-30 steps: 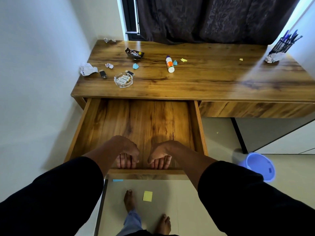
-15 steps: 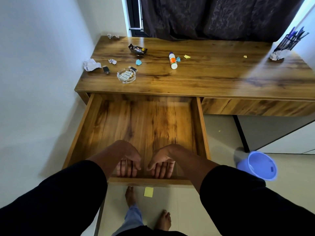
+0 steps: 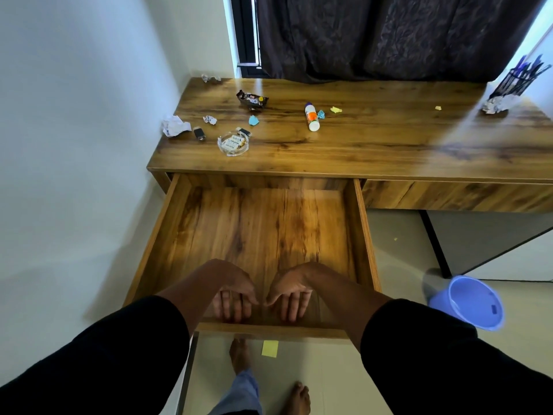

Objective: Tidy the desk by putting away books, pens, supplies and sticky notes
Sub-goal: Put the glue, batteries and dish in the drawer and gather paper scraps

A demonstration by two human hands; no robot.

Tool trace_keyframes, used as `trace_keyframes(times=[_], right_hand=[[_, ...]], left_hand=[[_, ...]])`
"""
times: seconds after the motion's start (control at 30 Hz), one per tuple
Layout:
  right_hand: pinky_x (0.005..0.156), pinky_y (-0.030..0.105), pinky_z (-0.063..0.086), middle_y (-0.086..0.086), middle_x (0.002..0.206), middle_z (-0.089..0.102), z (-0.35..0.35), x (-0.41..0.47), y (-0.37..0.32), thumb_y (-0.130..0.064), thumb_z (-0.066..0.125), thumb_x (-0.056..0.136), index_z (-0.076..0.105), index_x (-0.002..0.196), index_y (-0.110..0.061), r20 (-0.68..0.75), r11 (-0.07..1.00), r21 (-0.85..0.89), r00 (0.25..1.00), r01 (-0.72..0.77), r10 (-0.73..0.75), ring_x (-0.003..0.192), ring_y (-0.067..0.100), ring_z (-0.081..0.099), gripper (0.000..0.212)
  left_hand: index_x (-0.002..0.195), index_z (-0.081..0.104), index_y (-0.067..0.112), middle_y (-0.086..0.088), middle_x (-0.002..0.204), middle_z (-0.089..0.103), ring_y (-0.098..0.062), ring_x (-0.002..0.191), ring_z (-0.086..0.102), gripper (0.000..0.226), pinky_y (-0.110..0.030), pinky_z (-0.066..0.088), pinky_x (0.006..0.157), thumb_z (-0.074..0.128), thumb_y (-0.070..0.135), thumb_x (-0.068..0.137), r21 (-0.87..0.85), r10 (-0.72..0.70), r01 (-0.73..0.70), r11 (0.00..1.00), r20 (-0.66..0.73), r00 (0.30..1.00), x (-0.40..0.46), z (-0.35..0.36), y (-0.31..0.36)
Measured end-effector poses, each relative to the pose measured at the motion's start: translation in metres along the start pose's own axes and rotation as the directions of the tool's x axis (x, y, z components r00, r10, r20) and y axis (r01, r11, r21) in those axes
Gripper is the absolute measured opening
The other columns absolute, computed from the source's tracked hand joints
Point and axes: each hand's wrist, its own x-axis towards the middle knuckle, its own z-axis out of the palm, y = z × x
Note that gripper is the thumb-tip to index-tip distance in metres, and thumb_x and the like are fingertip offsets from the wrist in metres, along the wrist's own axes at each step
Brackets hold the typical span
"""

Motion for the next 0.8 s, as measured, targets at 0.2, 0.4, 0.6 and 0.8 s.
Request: trace_keyframes(times=[0.2,0.4,0.6,0.8], right_hand=[[0.099,0.038,0.055,0.014,0.136,0.064,-0.035,-0.01,-0.025,-0.03,0.05,0.106,0.056,0.137,-0.003,-0.288,0.991,-0.05,0.948,0.126,-0.135,0.125,0.026,0.063,0.041],[0.081,0.037,0.056,0.003,0.106,0.069,-0.089,-0.035,-0.073,-0.025,0.065,0.093,0.07,0.095,-0.018,-0.666,0.903,-0.264,0.614,0.338,-0.424,0.099,0.022,0.066,0.008],[0.09,0.038,0.055,-0.001,0.117,0.067,-0.157,-0.033,-0.135,-0.036,0.066,0.091,0.064,0.116,-0.024,-0.784,0.897,-0.319,0.447,0.305,-0.43,0.107,0.02,0.062,0.028],[0.104,0.037,0.047,0.006,0.145,0.054,-0.211,-0.011,-0.173,-0.038,0.067,0.092,0.047,0.145,-0.021,-0.838,0.905,-0.33,0.359,0.267,-0.411,0.132,0.024,0.05,0.059]], left_hand=[[0.115,0.071,0.016,-0.006,0.098,0.077,-0.025,0.094,0.073,0.031,-0.04,0.061,0.082,0.067,0.039,0.095,-0.128,0.202,-0.256,0.958,-0.329,0.922,-0.001,-0.031,-0.017],[0.102,0.076,0.022,0.006,0.111,0.071,-0.015,0.105,0.065,0.023,-0.03,0.051,0.084,0.065,0.034,0.086,0.141,0.31,-0.317,0.938,-0.75,0.585,-0.025,-0.107,-0.018],[0.093,0.065,0.028,0.006,0.101,0.069,-0.012,0.092,0.064,0.016,-0.035,0.055,0.081,0.058,0.036,0.081,0.11,0.268,-0.376,0.92,-0.876,0.4,-0.04,-0.194,-0.025],[0.143,0.045,0.021,-0.004,0.15,0.041,-0.029,0.134,0.043,0.066,-0.045,0.043,0.102,0.065,0.052,0.088,0.102,0.183,-0.244,0.964,-0.924,0.337,-0.034,-0.261,-0.037]])
